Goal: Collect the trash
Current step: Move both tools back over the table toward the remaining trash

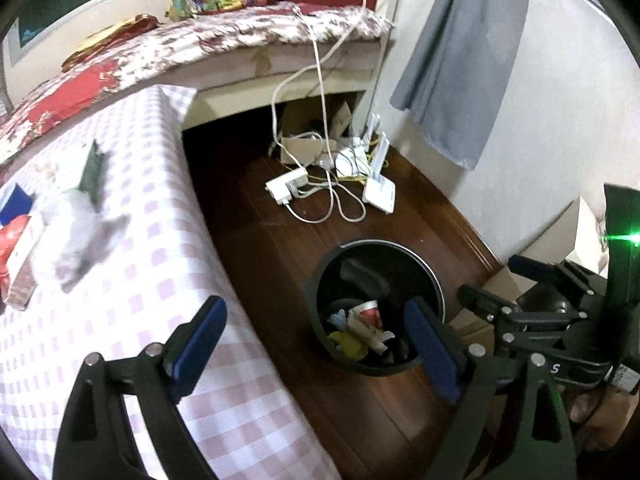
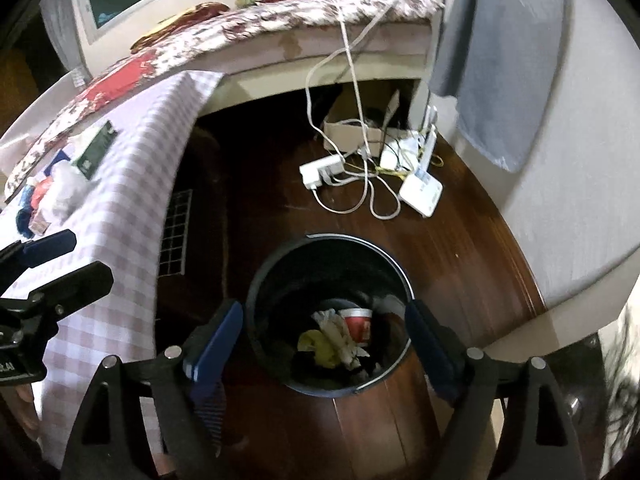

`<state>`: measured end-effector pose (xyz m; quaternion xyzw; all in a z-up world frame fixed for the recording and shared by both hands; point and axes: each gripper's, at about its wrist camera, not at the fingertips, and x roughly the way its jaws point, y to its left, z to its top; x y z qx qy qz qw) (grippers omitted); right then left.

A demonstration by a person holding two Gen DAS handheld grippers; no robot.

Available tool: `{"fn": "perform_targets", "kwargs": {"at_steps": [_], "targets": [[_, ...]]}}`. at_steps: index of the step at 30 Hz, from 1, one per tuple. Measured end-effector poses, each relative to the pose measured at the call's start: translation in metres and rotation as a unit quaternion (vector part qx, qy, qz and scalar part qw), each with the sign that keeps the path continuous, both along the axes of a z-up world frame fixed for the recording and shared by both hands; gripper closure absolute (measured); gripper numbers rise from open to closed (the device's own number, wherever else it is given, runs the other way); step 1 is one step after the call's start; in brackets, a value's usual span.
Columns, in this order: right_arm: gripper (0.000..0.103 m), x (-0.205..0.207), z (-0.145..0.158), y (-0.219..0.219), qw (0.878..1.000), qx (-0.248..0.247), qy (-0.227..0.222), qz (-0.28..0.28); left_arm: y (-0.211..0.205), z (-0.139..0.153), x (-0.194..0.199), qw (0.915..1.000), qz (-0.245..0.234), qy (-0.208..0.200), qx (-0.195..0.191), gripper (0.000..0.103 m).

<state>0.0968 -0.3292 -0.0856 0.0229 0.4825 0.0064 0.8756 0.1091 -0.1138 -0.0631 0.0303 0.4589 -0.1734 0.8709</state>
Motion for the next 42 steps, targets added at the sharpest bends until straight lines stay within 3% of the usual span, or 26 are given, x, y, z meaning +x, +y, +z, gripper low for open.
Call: {"fn": "perform_targets", "kwargs": {"at_steps": [10, 27, 36, 42], "targets": [[0.016, 0.002, 0.036, 0.061, 0.998, -0.006, -0.029, 0.052, 0.065, 0.017, -0.003, 0.9981, 0.055, -0.028, -0.003, 0.011], [0.016, 0.011, 0.080, 0.185, 0.986, -0.012, -0.066, 0.156, 0.208, 0.025, -0.022, 0.9821, 0.179, -0.059, -0.002, 0.011], [0.016, 0.036, 0.086, 0.261, 0.973, -0.015, -0.063, 0.221, 0.269, 0.020, -0.023, 0.9718, 0.227, -0.065, 0.005, 0.012], [0.016, 0.061, 0.076, 0.300, 0.970, 0.011, -0.043, 0.239, 0.293, 0.011, -0.017, 0.9675, 0.246, -0.059, 0.002, 0.012]]}}
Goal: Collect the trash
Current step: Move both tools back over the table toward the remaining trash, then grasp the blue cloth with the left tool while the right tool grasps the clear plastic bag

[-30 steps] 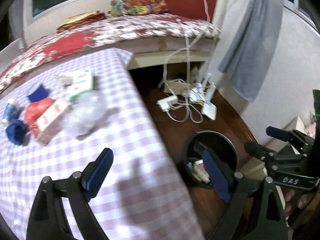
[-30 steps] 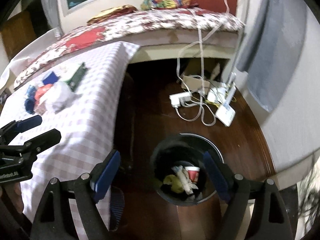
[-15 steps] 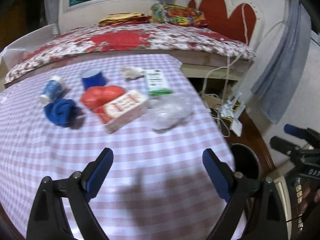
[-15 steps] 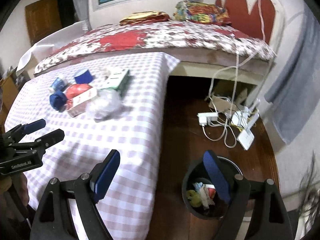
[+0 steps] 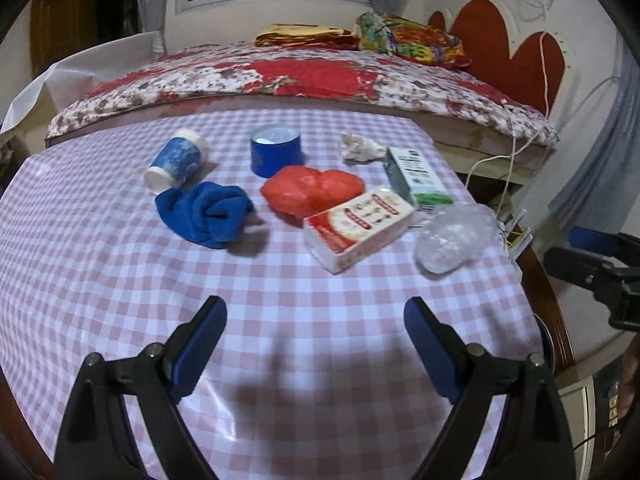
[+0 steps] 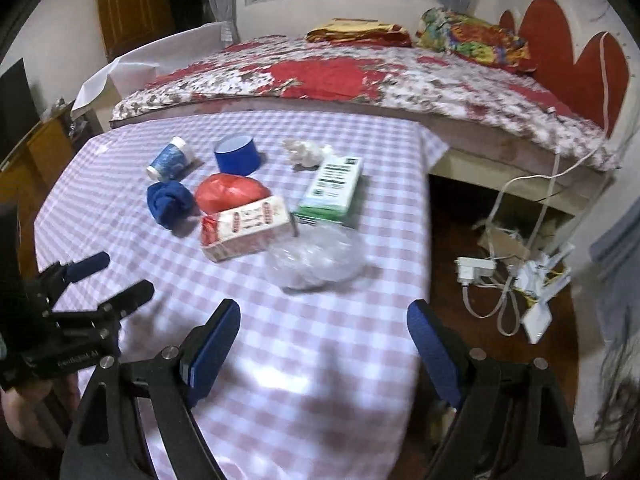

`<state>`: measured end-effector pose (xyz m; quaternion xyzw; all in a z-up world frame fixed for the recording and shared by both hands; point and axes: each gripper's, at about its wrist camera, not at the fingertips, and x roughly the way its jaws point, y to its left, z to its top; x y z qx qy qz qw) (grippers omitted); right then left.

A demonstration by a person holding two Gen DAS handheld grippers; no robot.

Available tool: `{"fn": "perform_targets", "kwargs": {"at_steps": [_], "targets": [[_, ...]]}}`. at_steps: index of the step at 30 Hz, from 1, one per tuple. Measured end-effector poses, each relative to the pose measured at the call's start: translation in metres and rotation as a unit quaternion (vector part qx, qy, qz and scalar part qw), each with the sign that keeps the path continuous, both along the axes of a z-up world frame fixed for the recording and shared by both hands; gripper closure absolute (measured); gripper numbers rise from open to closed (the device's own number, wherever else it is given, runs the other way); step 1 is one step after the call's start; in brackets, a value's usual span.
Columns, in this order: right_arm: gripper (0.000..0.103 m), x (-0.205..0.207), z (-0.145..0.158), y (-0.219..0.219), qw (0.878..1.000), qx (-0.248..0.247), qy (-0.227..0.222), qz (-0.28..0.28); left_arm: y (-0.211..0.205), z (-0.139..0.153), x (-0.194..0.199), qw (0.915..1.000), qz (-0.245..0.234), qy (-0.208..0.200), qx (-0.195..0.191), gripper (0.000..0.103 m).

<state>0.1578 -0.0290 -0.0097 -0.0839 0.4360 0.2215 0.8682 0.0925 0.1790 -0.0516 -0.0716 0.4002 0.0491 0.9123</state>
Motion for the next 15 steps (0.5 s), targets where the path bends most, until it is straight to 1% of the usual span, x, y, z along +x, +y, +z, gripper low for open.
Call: {"fn": "perform_targets", "kwargs": {"at_steps": [8, 15], "targets": [[0.016, 0.035, -0.036, 0.035, 0.999, 0.010, 0.048, -0.002, 0.015, -0.015, 0.017, 0.9999, 0.007, 0.014, -0.008, 0.012], [0.016, 0.062, -0.066, 0.048, 0.997, 0.003, 0.073, -0.019, 0.021, -0.024, 0.029, 0.9996, 0.007, 0.021, -0.015, 0.012]]}}
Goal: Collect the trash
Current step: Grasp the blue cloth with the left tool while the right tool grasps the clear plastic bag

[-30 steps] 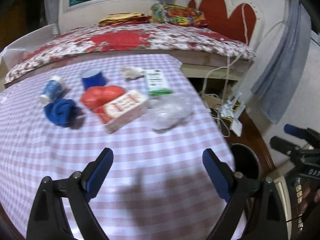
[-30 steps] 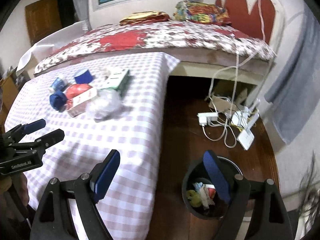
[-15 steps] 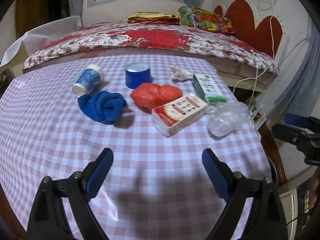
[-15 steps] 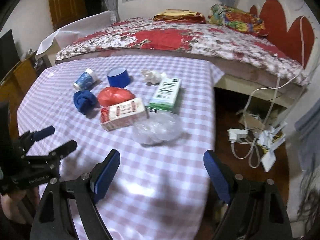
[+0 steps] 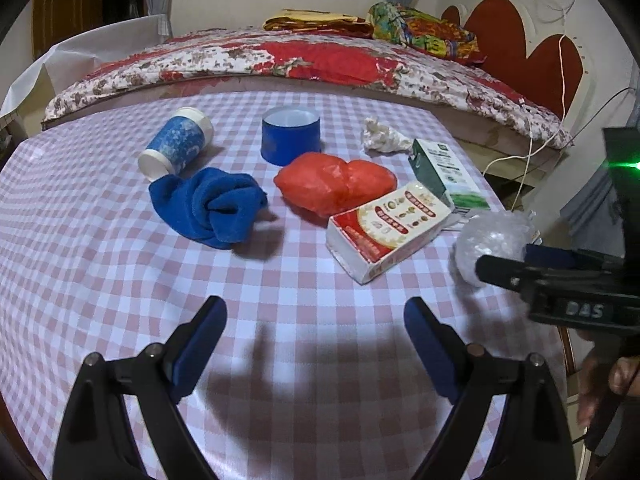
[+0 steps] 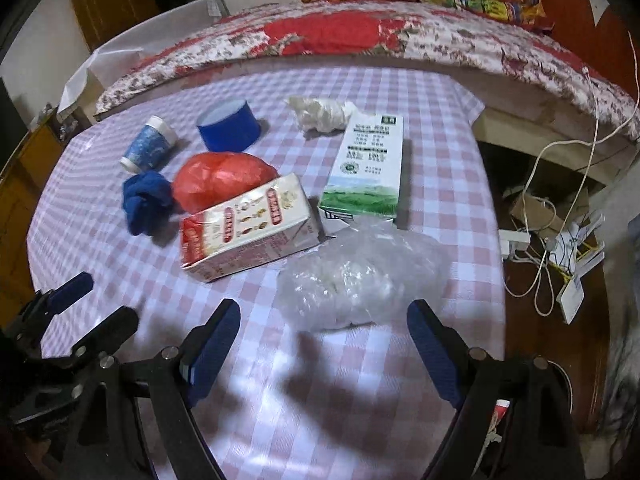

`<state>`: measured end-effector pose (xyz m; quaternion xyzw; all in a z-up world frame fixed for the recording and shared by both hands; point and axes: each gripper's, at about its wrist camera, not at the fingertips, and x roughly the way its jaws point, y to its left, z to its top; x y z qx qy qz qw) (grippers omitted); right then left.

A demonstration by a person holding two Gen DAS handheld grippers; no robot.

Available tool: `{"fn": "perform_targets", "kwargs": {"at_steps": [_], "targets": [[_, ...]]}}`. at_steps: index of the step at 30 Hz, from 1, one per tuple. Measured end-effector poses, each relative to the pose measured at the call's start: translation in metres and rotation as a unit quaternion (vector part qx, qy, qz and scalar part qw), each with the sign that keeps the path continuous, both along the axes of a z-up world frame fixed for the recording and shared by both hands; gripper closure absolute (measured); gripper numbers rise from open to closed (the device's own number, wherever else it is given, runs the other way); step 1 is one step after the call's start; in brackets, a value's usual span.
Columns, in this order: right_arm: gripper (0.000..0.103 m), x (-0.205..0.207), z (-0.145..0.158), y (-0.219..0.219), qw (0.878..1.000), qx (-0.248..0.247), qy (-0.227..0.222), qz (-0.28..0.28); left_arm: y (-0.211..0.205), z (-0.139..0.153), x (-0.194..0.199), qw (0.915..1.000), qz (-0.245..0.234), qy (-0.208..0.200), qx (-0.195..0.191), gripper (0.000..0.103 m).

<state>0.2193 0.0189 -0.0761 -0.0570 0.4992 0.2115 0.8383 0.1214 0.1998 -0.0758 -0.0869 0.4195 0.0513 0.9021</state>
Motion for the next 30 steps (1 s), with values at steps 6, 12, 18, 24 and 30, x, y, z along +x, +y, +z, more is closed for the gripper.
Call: {"fn": "perform_targets", "kwargs": {"at_steps": [6, 12, 18, 24, 30], "targets": [[0.017, 0.020, -0.017, -0.004, 1.000, 0.003, 0.008, -0.026, -0.001, -0.007, 0.011, 1.0000, -0.002, 0.005, -0.005, 0.012], [0.051, 0.017, -0.016, -0.020, 1.000, 0.004, -0.004, -0.027, -0.008, -0.017, 0.025, 0.9998, -0.015, 0.009, 0.001, 0.014], [0.052, 0.016, -0.006, -0.034, 0.999, -0.002, -0.023, -0.038, -0.017, -0.025, 0.040, 0.9994, -0.029, 0.016, 0.011, 0.015], [0.052, 0.017, 0.001, -0.038, 0.998, -0.002, -0.037, -0.043, -0.013, -0.020, 0.041, 0.9996, -0.022, 0.010, 0.012, 0.016], [0.052, 0.015, 0.008, -0.038, 0.998, -0.005, -0.046, -0.041, 0.021, -0.007, 0.022, 0.9995, 0.031, -0.006, 0.010, 0.016]]}}
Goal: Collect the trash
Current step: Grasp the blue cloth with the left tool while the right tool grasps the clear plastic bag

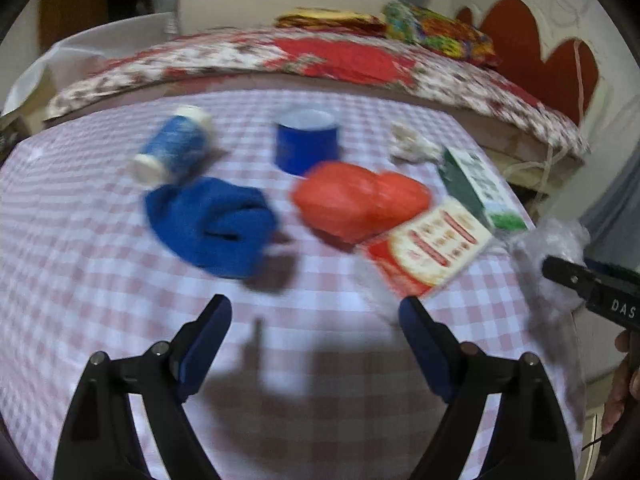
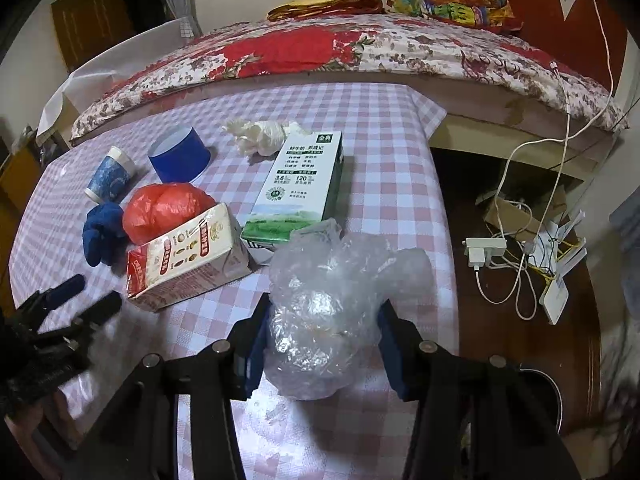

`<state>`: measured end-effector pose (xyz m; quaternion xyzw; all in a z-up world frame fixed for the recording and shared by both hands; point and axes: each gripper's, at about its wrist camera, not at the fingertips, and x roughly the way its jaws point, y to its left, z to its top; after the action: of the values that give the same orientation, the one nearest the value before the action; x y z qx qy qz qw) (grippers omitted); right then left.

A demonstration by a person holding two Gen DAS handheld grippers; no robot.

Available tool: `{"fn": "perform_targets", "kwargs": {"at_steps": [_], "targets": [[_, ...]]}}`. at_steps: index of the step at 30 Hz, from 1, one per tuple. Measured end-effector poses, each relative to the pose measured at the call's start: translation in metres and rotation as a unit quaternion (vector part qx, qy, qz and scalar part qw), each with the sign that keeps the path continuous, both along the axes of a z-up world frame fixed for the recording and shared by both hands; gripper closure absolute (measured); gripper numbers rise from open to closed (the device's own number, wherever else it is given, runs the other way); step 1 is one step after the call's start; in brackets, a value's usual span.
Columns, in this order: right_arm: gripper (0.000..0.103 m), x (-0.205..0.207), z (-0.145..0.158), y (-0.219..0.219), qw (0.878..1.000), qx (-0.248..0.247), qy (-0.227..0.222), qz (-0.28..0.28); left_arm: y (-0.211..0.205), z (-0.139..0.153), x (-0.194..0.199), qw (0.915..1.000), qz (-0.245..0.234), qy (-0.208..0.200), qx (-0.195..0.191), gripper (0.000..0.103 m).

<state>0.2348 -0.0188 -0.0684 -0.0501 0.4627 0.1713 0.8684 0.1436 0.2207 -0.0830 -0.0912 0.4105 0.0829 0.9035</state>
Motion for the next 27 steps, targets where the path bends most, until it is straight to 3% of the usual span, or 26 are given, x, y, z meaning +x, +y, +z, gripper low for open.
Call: {"fn": "perform_targets", "kwargs": {"at_steps": [4, 13, 15, 18, 21, 27], "targets": [[0.052, 0.001, 0.004, -0.001, 1.000, -0.001, -0.008, -0.008, 0.023, 0.000, -0.004, 0.9994, 0.035, -0.007, 0.001, 0.016], [0.052, 0.011, -0.001, 0.001, 1.000, -0.008, -0.004, -0.012, 0.054, -0.023, 0.042, 0.9972, 0.070, 0.019, -0.017, 0.026], [0.052, 0.012, -0.002, 0.001, 1.000, -0.007, -0.003, -0.013, 0.057, -0.029, 0.049, 0.9968, 0.069, 0.032, -0.023, 0.052], [0.052, 0.012, -0.003, -0.001, 1.000, -0.006, -0.003, -0.014, 0.065, -0.033, 0.049, 0.9961, 0.076, 0.030, -0.035, 0.075], [0.052, 0.011, -0.002, -0.005, 1.000, -0.005, -0.004, -0.015, 0.066, -0.030, 0.042, 0.9966, 0.070, 0.020, -0.038, 0.084], [0.052, 0.003, 0.006, -0.013, 1.000, 0.003, -0.012, -0.017, 0.056, -0.010, 0.019, 0.9975, 0.059, -0.010, -0.037, 0.086]]}}
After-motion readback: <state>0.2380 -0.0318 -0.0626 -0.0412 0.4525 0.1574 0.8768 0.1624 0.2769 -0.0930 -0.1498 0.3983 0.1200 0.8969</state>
